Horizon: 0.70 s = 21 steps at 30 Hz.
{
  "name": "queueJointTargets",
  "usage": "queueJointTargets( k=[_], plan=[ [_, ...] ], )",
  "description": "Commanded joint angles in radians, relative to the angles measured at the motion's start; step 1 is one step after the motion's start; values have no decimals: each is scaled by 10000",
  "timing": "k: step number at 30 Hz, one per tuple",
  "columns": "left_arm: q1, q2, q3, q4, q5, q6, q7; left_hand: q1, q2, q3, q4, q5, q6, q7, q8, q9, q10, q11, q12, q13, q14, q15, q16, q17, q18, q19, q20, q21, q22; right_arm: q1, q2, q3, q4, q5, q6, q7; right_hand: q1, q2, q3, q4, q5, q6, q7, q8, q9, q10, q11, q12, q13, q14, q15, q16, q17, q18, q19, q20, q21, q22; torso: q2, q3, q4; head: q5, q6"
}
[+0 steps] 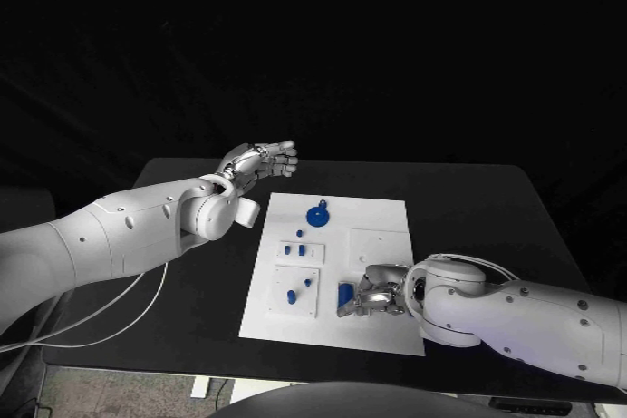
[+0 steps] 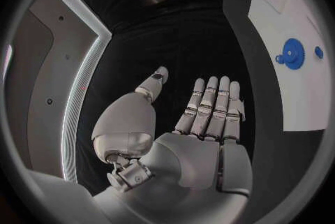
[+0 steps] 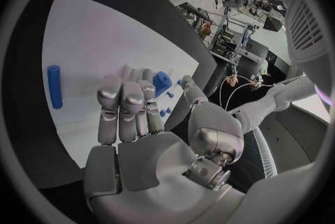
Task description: Assemble the parts on the task board
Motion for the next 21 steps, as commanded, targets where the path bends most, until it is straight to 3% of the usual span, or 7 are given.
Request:
queueJointTargets(
  k=[1,3,4,7,13,21],
  plan=[
    [6,11,6,15,34,95,11,-57,-29,-5,62,-37,-49,306,-57,-17,-83,1,-51,-13,-86,2,-51,15,190,76,25,-62,11,-9,3,0,-28,-13,64,249,259,220,211,-25,-4,45,-26,-29,8,18,-62,-53,20,25,-66,-47,7,847,29,-76,-28,134,1,-2,1,-1,3],
    [6,2,4,22,34,92,8,-43,-13,9,66,-32,-52,307,-57,-17,-82,2,-49,-12,-81,3,-50,18,195,83,26,-63,15,-8,-6,0,-76,-238,30,247,794,515,601,-4,4,56,-10,-34,7,42,-57,-53,28,44,-54,-50,1,846,78,-70,-12,132,0,-4,3,-4,17],
    [6,2,4,22,34,90,7,-42,-10,12,69,-31,-53,307,-57,-17,-82,2,-49,-12,-81,4,-50,19,196,84,27,-63,15,-8,-6,0,-95,-267,26,245,1081,542,847,9,-5,63,-20,-34,8,49,-44,-55,30,52,-49,-53,-3,845,96,-70,-10,129,0,-4,3,-4,17],
    [6,-2,4,22,34,89,3,-42,-2,16,75,-29,-55,309,-58,-17,-82,3,-48,-12,-80,5,-50,20,197,87,28,-64,17,-8,0,0,-147,-281,-16,250,1622,387,1802,548,-5,102,33,-47,-4,93,-20,-79,31,86,-2,-74,-27,836,168,54,-18,107,0,-6,2,-6,21],
    [6,-3,3,28,33,97,-1,-40,2,20,79,-26,-59,310,-59,-18,-84,4,-49,-12,-80,6,-51,21,199,89,29,-66,18,-8,66,1,-225,-286,-55,236,2195,436,3656,1549,-10,152,50,-79,-30,136,17,-100,62,111,29,-85,-46,847,212,230,4,131,2,-5,7,-10,17],
    [6,-9,1,30,33,107,-8,-41,2,23,86,-25,-63,312,-60,-19,-88,5,-50,-12,-80,7,-53,22,201,91,32,-68,20,-8,146,1,-352,-296,7,152,2178,370,4016,1721,-13,168,60,-77,-23,156,30,-91,88,127,40,-66,-41,847,252,283,63,158,0,-5,2,-19,15]
  ],
)
